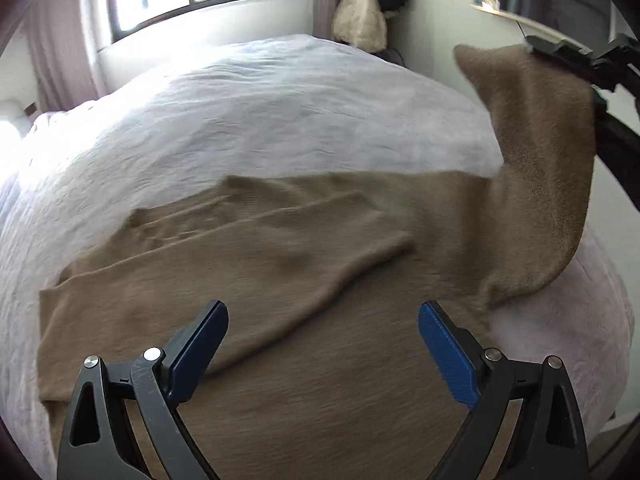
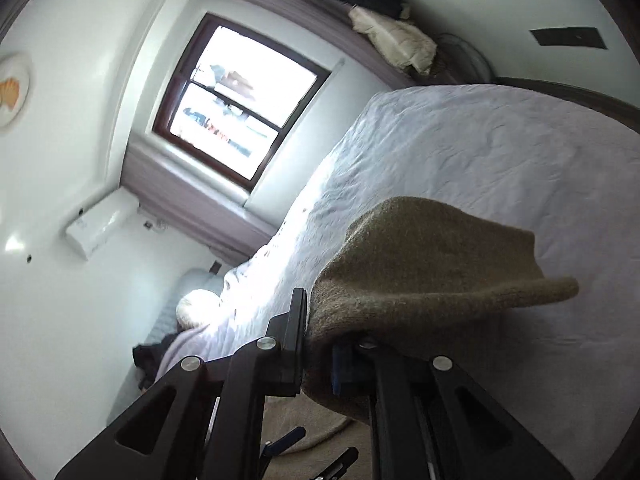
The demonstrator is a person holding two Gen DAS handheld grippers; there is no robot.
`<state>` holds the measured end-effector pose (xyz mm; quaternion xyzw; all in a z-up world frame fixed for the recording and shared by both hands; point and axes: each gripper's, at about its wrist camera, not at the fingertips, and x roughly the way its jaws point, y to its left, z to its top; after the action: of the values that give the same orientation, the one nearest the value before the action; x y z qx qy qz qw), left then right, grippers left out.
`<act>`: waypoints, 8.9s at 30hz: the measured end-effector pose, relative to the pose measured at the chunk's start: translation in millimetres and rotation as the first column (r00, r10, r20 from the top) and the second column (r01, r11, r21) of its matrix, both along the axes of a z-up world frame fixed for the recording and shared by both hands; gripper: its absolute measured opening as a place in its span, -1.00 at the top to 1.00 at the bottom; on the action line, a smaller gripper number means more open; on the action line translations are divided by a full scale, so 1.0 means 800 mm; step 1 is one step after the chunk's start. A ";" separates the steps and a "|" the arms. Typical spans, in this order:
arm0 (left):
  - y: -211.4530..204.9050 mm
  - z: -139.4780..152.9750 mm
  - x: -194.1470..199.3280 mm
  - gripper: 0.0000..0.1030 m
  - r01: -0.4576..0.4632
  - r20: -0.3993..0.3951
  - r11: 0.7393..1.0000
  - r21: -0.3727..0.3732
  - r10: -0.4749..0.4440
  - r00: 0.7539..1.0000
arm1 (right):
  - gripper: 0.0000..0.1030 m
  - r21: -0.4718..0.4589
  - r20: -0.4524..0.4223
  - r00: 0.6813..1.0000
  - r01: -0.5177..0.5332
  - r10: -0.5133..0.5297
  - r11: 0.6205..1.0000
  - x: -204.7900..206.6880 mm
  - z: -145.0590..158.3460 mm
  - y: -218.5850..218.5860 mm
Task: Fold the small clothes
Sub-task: 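Grasp the other sleeve cuff with the right tool and lift it, then lay the held sleeve across the sweater body with the right tool and release, then grasp the sweater side edge with the right tool and fold it inward, then release the right tool and move both tools to the sweater hem, then grasp the hem with both tools and lift it toward the collar, then lay the lifted hem onto the collar with both tools and release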
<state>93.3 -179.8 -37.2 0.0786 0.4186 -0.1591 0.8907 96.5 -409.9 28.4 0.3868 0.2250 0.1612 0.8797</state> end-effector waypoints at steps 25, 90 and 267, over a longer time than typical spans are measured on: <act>0.300 -0.080 0.012 -0.88 -0.390 -0.128 0.915 -0.103 0.376 0.918 | 0.20 0.056 -0.379 0.910 -0.158 0.168 0.986 0.139 -0.149 0.245; 0.308 -0.053 0.034 -0.89 -0.318 -0.103 0.945 0.080 0.325 0.940 | 0.91 0.023 -0.398 0.916 -0.042 0.048 0.999 -0.001 -0.178 0.043; 0.335 -0.008 0.116 0.57 -0.174 -0.196 0.883 -0.436 0.096 0.976 | 0.77 0.310 -0.090 0.946 -0.270 0.310 0.912 0.085 -0.124 0.033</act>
<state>186.2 88.2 -43.4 -0.1731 0.4484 -0.1951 0.8549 164.7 -383.8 -71.0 0.4855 0.3135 0.2948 0.7610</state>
